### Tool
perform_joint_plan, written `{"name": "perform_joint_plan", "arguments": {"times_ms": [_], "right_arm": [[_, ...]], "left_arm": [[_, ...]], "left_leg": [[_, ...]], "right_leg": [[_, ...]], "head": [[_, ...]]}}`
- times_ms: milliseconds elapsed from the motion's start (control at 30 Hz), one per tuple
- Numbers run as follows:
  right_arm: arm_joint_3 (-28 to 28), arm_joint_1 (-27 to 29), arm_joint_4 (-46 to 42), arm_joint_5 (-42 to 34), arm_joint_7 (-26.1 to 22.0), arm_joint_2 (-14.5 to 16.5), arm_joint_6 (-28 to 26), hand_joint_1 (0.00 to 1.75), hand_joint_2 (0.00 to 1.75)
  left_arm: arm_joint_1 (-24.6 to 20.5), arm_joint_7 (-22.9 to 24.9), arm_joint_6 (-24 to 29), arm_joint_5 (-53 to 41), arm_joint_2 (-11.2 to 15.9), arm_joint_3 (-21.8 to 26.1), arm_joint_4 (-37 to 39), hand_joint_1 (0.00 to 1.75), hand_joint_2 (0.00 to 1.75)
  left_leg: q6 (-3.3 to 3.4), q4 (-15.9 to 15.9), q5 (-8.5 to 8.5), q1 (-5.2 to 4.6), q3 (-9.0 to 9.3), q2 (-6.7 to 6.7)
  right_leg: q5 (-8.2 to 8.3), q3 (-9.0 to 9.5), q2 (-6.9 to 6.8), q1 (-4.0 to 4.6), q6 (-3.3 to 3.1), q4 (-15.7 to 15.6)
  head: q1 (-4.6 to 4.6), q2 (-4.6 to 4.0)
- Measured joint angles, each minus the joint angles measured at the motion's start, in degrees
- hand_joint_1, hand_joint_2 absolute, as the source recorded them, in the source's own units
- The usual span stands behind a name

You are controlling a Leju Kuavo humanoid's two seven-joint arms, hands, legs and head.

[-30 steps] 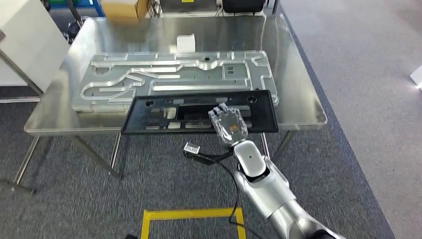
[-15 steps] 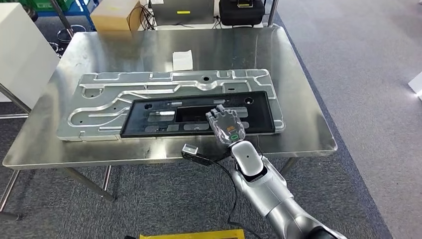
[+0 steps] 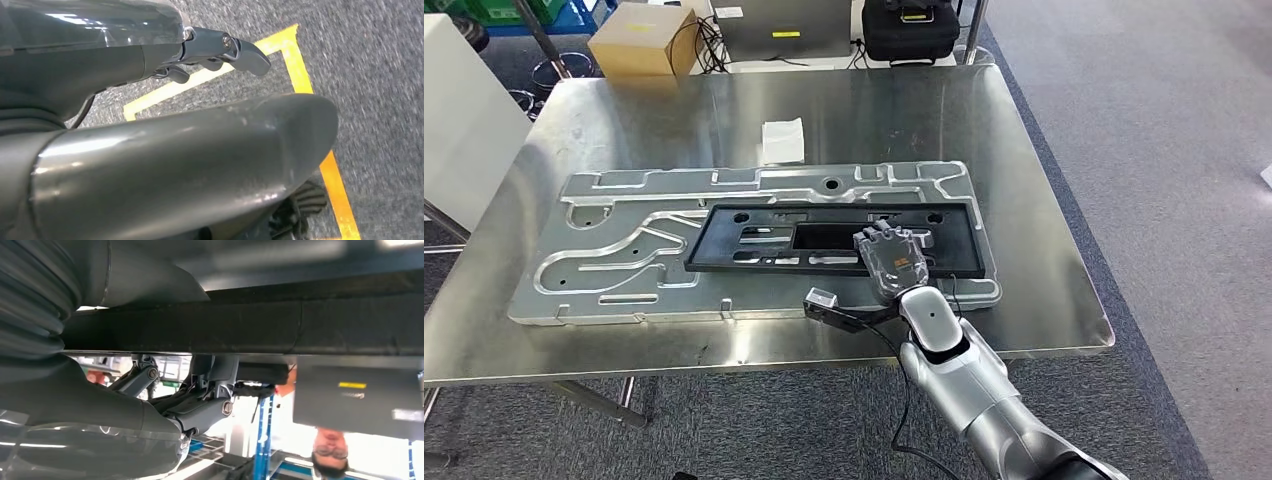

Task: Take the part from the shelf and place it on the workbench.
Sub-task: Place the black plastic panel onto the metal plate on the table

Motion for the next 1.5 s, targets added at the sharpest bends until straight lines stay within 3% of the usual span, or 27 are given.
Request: {"name": "perform_joint_plan", "arguments": {"times_ms": [67,133,167,200,267,333,500,567,633,667,700,733,800,833,867,933,1033,1133,1167,1200,1233,1300,1367,1500], "right_arm": [[-0.25,-0.72,0.73,-0.16,-0.07,0.03,0.15,1.75,1.75],[-0.41,-1.39,2.15,-0.5,-0.22,0.04,0.37,1.75,1.75],[-0.5,-1.52,2.98,-0.72,-0.32,0.05,0.45,1.75,1.75],[-0.6,-1.62,3.71,-0.89,-0.38,0.07,0.45,1.75,1.75],[-0.86,-1.99,5.01,-1.25,-0.56,0.2,0.21,1.75,1.75],[-1.32,-2.67,6.61,-1.61,-0.67,0.35,-0.41,1.75,1.75],[-3.47,-3.52,9.82,-2.15,-0.95,0.32,-2.02,1.75,1.75],[-4.08,-3.69,10.61,-2.22,-1.01,0.31,-2.19,1.75,1.75],[-4.54,-3.75,11.32,-2.27,-1.01,0.28,-2.42,1.75,1.75],[-4.69,-3.76,11.61,-2.27,-1.01,0.27,-2.54,1.75,1.75],[-4.82,-3.81,11.83,-2.28,-1.01,0.26,-2.63,1.75,1.75],[-4.93,-3.91,11.99,-2.28,-1.01,0.25,-2.68,1.31,1.31],[-5.14,-4.21,12.23,-2.33,-1.01,0.25,-2.67,0.44,0.44],[-5.21,-4.32,12.35,-2.37,-1.01,0.25,-2.64,0.0,0.0],[-5.24,-4.36,12.48,-2.4,-1.06,0.25,-2.61,0.0,0.0],[-5.31,-4.35,12.79,-2.49,-1.2,0.23,-2.62,0.0,0.0],[-5.66,-4.55,13.15,-2.69,-1.36,0.23,-2.81,0.0,0.0],[-6.06,-4.53,13.57,-2.81,-1.48,0.25,-2.97,0.0,0.0],[-6.17,-4.42,13.78,-2.83,-1.52,0.25,-2.99,0.0,0.0],[-6.24,-4.3,13.97,-2.86,-1.54,0.25,-2.99,0.0,0.0],[-6.31,-4.2,14.13,-2.9,-1.57,0.25,-2.98,0.0,0.0],[-6.49,-4.11,14.34,-2.95,-1.65,0.25,-2.96,0.0,0.0],[-6.62,-4.08,14.53,-2.95,-1.72,0.24,-2.92,0.0,0.0],[-6.75,-3.81,14.96,-2.95,-1.86,0.2,-2.9,0.0,0.0]], "left_arm": [[-0.16,0.01,-0.06,-0.06,0.03,-0.02,-0.01,0.0,0.0],[-0.2,0.07,-0.13,-0.23,0.02,-0.04,-0.01,0.0,0.0],[-0.17,0.1,-0.14,-0.32,0.01,-0.04,-0.01,0.0,0.0],[-0.14,0.14,-0.14,-0.39,0.01,-0.05,-0.01,0.0,0.0],[-0.18,0.17,-0.14,-0.4,0.02,-0.06,-0.01,0.0,0.0],[-0.37,0.19,-0.09,-0.4,0.02,-0.08,-0.01,0.0,0.0],[-0.17,0.26,0.41,-0.42,-0.02,-0.29,-0.01,0.0,0.0],[-0.31,0.24,0.59,-0.43,-0.03,-0.48,-0.01,0.0,0.0],[-0.38,0.22,0.71,-0.43,-0.03,-0.58,-0.01,0.0,0.0],[-0.37,0.22,0.74,-0.43,-0.03,-0.59,-0.01,0.0,0.0],[-0.35,0.22,0.75,-0.43,-0.04,-0.6,-0.01,0.0,0.0],[-0.34,0.22,0.75,-0.43,-0.05,-0.62,-0.01,0.0,0.44],[-0.34,0.23,0.75,-0.45,-0.09,-0.69,-0.01,0.0,1.31],[-0.36,0.24,0.78,-0.48,-0.11,-0.75,-0.01,0.0,1.31],[-0.37,0.28,0.83,-0.51,-0.12,-0.81,-0.01,0.0,0.87],[-0.36,0.42,0.91,-0.56,-0.12,-0.9,-0.01,0.0,0.0],[-0.33,0.53,0.85,-0.46,-0.07,-0.93,-0.01,0.0,0.0],[-0.22,0.65,0.58,-0.37,-0.05,-0.92,-0.01,0.0,0.0],[-0.13,0.68,0.38,-0.3,-0.05,-0.92,-0.01,0.0,0.0],[-0.04,0.68,0.1,-0.16,-0.05,-0.92,-0.01,0.0,0.0],[0.02,0.66,-0.21,-0.01,-0.03,-0.91,-0.01,0.0,0.0],[-0.04,0.56,-0.79,0.32,0.02,-0.89,-0.01,0.0,0.0],[-0.17,0.49,-1.13,0.5,0.05,-0.88,-0.01,0.0,0.0],[-0.14,0.46,-1.29,0.62,0.05,-0.86,-0.01,0.0,0.0]], "left_leg": [[-0.43,5.78,-2.32,0.21,-3.05,0.22],[-0.75,12.27,-4.88,0.45,-7.39,0.37],[-0.89,13.55,-5.0,0.52,-8.71,0.43],[-0.99,12.8,-3.88,0.56,-9.08,0.48],[-0.97,5.81,1.16,0.57,-6.97,0.56],[-0.55,-0.48,3.87,0.37,-4.75,0.62],[1.08,-2.45,4.79,0.54,-3.87,0.69],[1.55,-2.69,4.94,0.72,-3.73,0.77],[1.71,-2.67,4.9,0.7,-3.74,0.78],[1.73,-2.66,4.86,0.69,-3.71,0.77],[1.72,-2.64,4.82,0.69,-3.67,0.73],[1.69,-2.6,4.76,0.69,-3.58,0.68],[1.48,-2.52,4.59,0.65,-3.41,0.53],[1.26,-2.47,4.52,0.57,-3.39,0.47],[0.99,-2.47,4.49,0.51,-3.39,0.43],[0.38,-2.64,4.52,0.43,-3.39,0.4],[-0.3,-1.16,3.14,0.5,-3.95,0.49],[-0.87,9.17,-2.2,0.63,-8.36,0.6],[-1.01,12.6,-3.44,0.66,-9.86,0.61],[-1.07,13.91,-3.52,0.67,-10.39,0.61],[-1.05,12.78,-2.49,0.67,-9.74,0.61],[-0.73,5.06,1.04,0.66,-5.82,0.61],[-0.27,-1.06,3.24,0.46,-2.82,0.57],[0.94,-2.31,4.41,0.27,-2.87,0.56]], "right_leg": [[-0.33,0.95,-0.09,-0.21,-0.5,-0.49],[-0.78,1.38,-0.09,-0.17,-0.76,-0.52],[-1.01,1.61,-0.06,-0.13,-0.76,-0.49],[-1.26,1.87,-0.02,-0.12,-0.72,-0.44],[-1.78,2.43,0.08,-0.14,-0.45,-0.23],[-2.22,2.61,0.15,-0.05,0.06,0.11],[-3.57,2.23,0.04,0.12,1.6,1.37],[-6.67,-0.07,-0.02,-0.06,2.08,6.58],[-10.02,-3.92,-0.06,-0.25,2.42,14.4],[-10.44,-5.18,-0.07,-0.33,2.52,16.69],[-9.73,-5.39,-0.07,-0.4,2.54,16.8],[-8.01,-4.42,-0.08,-0.44,2.45,14.54],[-4.11,-0.46,-0.09,-0.39,2.05,6.31],[-2.89,1.13,-0.07,-0.26,1.83,2.89],[-2.35,2.04,-0.04,-0.09,1.65,0.86],[-2.2,2.21,0.06,0.15,1.34,0.09],[-1.8,2.57,-0.02,-0.35,0.33,-0.55],[-1.65,2.72,-0.14,-0.39,-0.27,-0.73],[-1.62,2.71,-0.16,-0.34,-0.3,-0.66],[-1.58,2.68,-0.15,-0.3,-0.32,-0.55],[-1.53,2.65,-0.13,-0.28,-0.32,-0.42],[-1.61,2.56,-0.03,-0.26,-0.19,-0.1],[-1.63,2.26,0.06,-0.1,0.27,0.3],[-1.38,1.65,0.19,-0.09,1.68,0.5]], "head": [[-0.41,-0.01],[-0.65,0.0],[-0.65,0.0],[-0.64,0.0],[-0.67,0.0],[-0.69,-0.01],[-0.41,-0.01],[-0.15,-0.01],[-0.01,0.01],[-0.02,0.01],[0.0,0.0],[0.0,0.0],[0.01,-0.01],[0.01,0.0],[0.01,-0.01],[0.03,-0.01],[-0.05,0.0],[-0.26,-0.01],[-0.23,-0.01],[-0.24,-0.01],[-0.24,-0.01],[-0.26,-0.01],[-0.22,0.0],[-0.17,0.0]]}}
